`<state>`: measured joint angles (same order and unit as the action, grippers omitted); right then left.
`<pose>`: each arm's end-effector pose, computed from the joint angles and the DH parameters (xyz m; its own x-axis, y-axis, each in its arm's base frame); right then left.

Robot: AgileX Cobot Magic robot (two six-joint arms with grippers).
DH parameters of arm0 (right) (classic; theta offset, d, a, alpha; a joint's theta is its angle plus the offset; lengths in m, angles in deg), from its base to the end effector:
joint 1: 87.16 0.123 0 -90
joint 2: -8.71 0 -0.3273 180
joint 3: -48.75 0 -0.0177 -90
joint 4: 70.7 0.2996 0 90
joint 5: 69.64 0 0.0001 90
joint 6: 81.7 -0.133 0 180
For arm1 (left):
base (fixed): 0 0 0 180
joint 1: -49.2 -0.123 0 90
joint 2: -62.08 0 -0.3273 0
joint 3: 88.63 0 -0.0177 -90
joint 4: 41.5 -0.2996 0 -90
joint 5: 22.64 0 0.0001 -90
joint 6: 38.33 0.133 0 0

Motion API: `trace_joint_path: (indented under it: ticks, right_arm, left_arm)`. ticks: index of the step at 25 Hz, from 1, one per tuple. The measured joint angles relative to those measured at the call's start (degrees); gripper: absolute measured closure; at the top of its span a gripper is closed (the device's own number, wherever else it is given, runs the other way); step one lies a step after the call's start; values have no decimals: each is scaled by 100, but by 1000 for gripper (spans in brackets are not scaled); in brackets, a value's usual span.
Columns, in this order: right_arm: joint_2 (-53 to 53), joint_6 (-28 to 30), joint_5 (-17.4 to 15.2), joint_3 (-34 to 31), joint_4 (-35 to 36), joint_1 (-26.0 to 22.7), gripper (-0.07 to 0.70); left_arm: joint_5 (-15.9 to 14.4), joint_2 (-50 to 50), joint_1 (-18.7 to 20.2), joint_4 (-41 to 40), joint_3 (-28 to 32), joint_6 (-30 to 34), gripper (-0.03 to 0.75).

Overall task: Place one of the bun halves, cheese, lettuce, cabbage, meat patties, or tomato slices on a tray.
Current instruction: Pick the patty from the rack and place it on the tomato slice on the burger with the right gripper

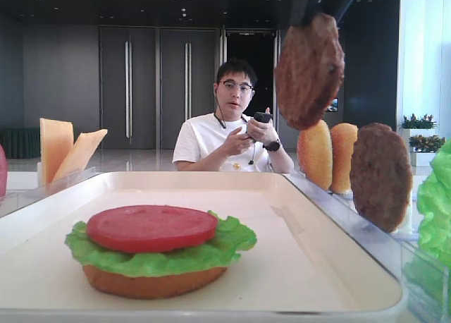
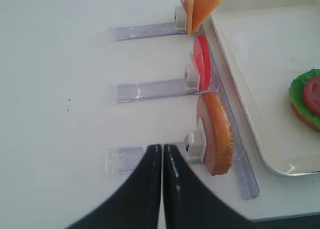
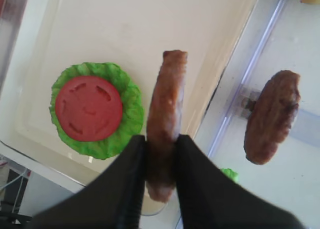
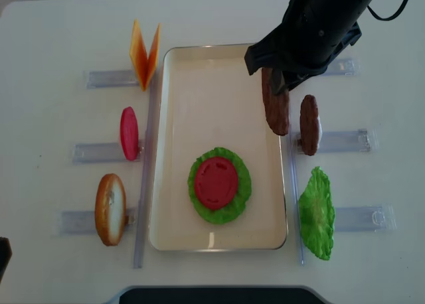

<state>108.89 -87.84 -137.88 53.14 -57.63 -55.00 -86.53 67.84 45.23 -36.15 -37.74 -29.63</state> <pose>0.3191 0.2337 0.3078 -0.9062 -0.3482 -0.2400 -0.4046 0.8791 0.2521 0.0298 -0.0091 0.2681 -0.5020 0.0755 -0.8616 0.0588 0.9969 0.0530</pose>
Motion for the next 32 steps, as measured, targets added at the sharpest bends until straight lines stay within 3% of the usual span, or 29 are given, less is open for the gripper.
trace_joint_path:
  ticks: [10,21,25,32]
  right_arm:
    - [-450,1036,597,-939,1513,-820,465]
    - [-1443,3052,1405,-2648,4601,-897,465]
    - [-1866,3419,1604,-3101,4958,-897,465]
    - [-2430,3511,1790,-3555,5028,-897,465]
  left_arm:
    - [0,0,0,0,0,0,722]
    - [0,0,0,0,0,0,722]
    - [0,0,0,0,0,0,722]
    - [0,0,0,0,0,0,722]
